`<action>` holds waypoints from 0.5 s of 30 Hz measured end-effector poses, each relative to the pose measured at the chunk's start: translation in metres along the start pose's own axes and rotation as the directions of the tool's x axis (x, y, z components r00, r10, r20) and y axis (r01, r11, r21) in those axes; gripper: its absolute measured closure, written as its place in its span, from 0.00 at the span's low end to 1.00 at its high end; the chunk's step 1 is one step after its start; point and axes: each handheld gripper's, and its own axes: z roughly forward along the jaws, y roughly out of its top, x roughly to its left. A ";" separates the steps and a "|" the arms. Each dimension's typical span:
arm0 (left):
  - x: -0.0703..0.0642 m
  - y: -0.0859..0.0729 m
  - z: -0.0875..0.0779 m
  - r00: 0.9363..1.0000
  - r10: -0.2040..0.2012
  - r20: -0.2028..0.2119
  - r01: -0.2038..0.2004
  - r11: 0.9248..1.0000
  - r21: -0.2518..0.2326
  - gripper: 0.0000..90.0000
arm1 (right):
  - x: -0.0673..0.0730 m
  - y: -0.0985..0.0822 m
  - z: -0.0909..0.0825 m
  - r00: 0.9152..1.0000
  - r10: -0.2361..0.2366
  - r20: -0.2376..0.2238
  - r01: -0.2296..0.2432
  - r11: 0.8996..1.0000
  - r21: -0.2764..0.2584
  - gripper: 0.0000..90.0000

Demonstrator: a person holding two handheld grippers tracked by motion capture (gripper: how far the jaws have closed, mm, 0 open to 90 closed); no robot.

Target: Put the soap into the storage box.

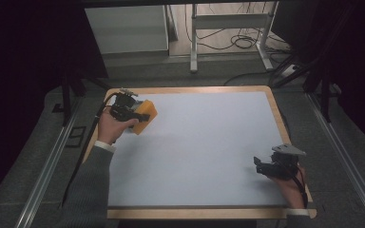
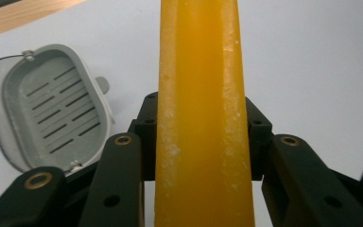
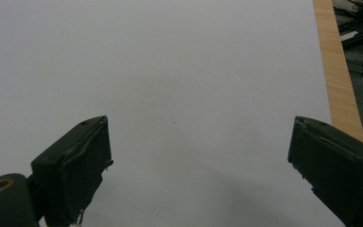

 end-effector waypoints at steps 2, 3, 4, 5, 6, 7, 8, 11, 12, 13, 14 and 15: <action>0.002 0.001 0.000 1.000 -0.002 -0.004 0.002 1.000 0.004 0.68 | 0.000 0.000 0.000 1.000 0.000 0.000 0.000 1.000 0.000 0.07; 0.004 0.001 0.001 1.000 -0.011 -0.008 0.011 1.000 0.001 0.68 | 0.000 0.000 0.000 1.000 -0.001 0.001 0.001 1.000 0.000 0.07; 0.005 0.002 0.001 1.000 -0.014 -0.010 0.014 1.000 0.002 0.68 | 0.000 0.000 0.000 1.000 0.000 0.001 0.000 1.000 -0.002 0.07; 0.005 0.002 0.001 1.000 -0.015 -0.011 0.015 1.000 0.004 0.68 | 0.000 0.000 0.000 1.000 0.000 0.000 0.000 1.000 -0.002 0.07; 0.007 0.002 0.002 1.000 -0.021 -0.007 0.021 1.000 0.001 0.68 | 0.000 0.000 0.000 1.000 -0.001 0.000 0.001 1.000 -0.003 0.07; 0.008 0.002 0.002 1.000 -0.022 -0.004 0.022 1.000 0.001 0.68 | 0.000 0.000 0.000 1.000 0.000 0.001 0.000 1.000 -0.003 0.07; 0.009 0.003 0.002 1.000 -0.025 -0.002 0.025 1.000 0.000 0.68 | 0.000 0.000 0.000 1.000 0.000 0.001 0.000 1.000 -0.003 0.07; 0.013 0.004 0.004 0.999 -0.039 -0.002 0.039 0.999 0.000 0.68 | 0.000 0.000 0.000 1.000 0.004 0.001 -0.004 1.000 0.000 0.07; 0.014 0.004 0.004 0.999 -0.044 -0.002 0.044 0.999 -0.001 0.68 | 0.000 0.000 0.000 1.000 0.004 0.001 -0.004 1.000 0.001 0.07; 0.016 0.004 0.004 0.999 -0.048 -0.005 0.048 0.999 -0.003 0.68 | -0.001 0.000 0.000 1.000 0.002 0.001 -0.002 1.000 0.001 0.07; 0.018 0.004 0.003 0.999 -0.048 -0.006 0.048 0.999 -0.010 0.68 | -0.001 0.000 0.000 1.000 0.001 0.000 -0.001 1.000 0.000 0.07; 0.018 0.004 0.003 0.999 -0.048 -0.006 0.048 0.999 -0.010 0.68 | -0.001 0.000 0.000 1.000 0.001 0.000 -0.001 1.000 0.000 0.07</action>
